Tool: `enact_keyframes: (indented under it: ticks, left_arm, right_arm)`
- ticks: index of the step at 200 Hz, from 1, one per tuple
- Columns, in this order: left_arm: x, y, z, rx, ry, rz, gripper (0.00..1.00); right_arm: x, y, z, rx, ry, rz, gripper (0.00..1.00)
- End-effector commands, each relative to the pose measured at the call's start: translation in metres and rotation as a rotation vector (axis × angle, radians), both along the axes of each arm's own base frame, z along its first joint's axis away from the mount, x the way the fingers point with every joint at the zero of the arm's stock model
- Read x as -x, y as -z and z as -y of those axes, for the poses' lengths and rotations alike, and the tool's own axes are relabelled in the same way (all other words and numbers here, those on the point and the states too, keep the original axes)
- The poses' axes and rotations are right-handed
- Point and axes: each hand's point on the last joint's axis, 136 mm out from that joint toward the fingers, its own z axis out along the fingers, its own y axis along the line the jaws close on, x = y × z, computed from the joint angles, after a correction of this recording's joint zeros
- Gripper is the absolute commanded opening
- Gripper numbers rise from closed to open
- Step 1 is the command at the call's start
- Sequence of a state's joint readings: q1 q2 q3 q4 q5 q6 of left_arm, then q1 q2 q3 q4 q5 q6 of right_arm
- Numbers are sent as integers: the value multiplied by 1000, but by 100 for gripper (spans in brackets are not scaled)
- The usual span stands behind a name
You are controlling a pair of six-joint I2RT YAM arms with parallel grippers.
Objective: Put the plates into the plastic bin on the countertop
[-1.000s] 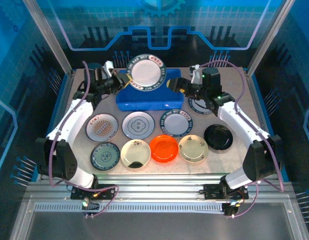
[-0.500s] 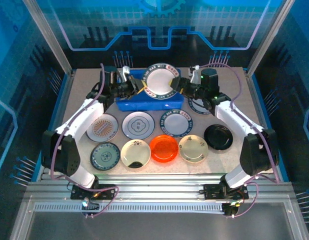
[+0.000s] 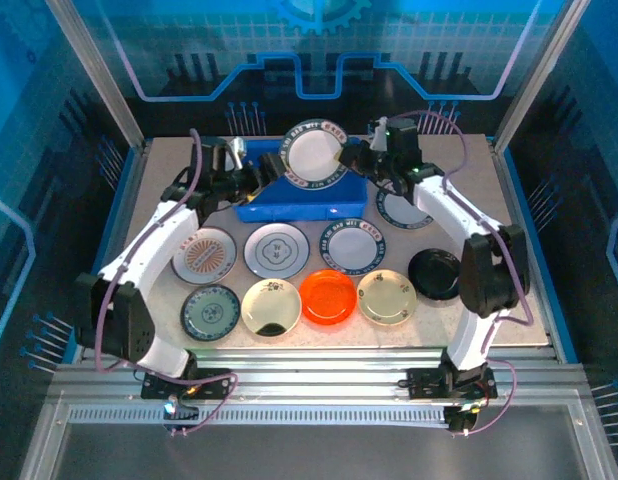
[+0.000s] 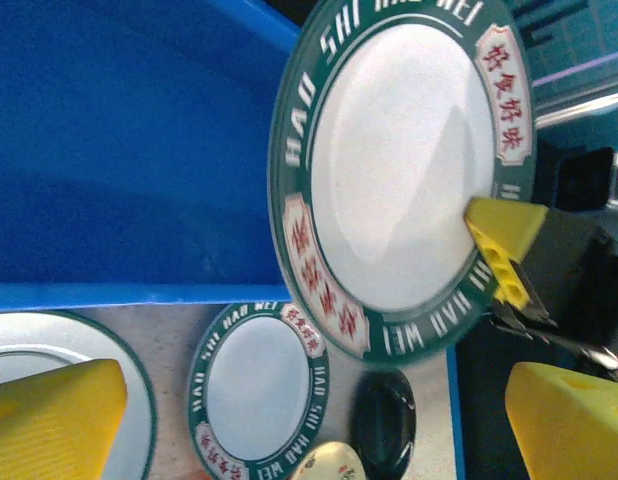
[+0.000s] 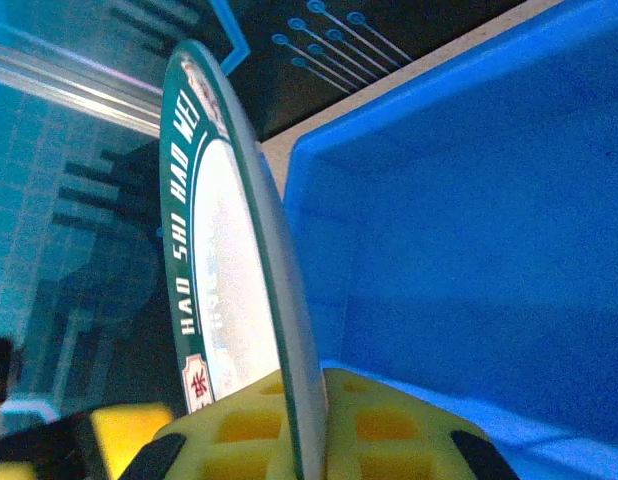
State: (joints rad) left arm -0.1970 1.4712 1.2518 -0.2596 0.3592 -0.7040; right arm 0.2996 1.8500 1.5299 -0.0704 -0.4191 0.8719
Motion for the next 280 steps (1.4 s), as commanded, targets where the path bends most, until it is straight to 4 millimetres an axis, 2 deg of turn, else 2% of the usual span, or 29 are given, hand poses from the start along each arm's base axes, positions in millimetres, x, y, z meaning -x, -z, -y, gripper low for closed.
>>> enact_keyframes:
  ticks: [1,51,92,98,101,111,163,202,267,280]
  left_arm:
    - [17,-4,-25,-45,-31,33,99]
    - [39,-6,-28,-16,-15,41,99]
    - [39,0,-26,13,-11,34,98]
    - [38,3,-25,13,-11,28,98]
    - [38,3,-25,13,-10,25,98]
    - [38,5,-26,8,-15,17,98]
    - [40,16,-28,-9,-13,9,99]
    - [45,23,-25,1,12,6,99]
    - [55,25,-28,-24,15,4,99]
    - [55,27,-28,-28,16,2,99]
  right_arm:
    - [-12,-3,-21,18,-46,-7,0]
    - [-33,36,-65,34,-124,-99,0]
    - [-47,64,-97,44,-167,-109,0]
    - [-48,60,-100,37,-171,-98,0]
    - [-50,73,-102,42,-173,-119,0]
    - [-52,80,-106,44,-176,-125,0]
    - [-61,106,-120,52,-184,-154,0]
    - [-64,136,-128,58,-189,-212,0]
    - [-69,158,-138,33,-197,-248,0]
    - [-67,161,-141,31,-202,-256,5]
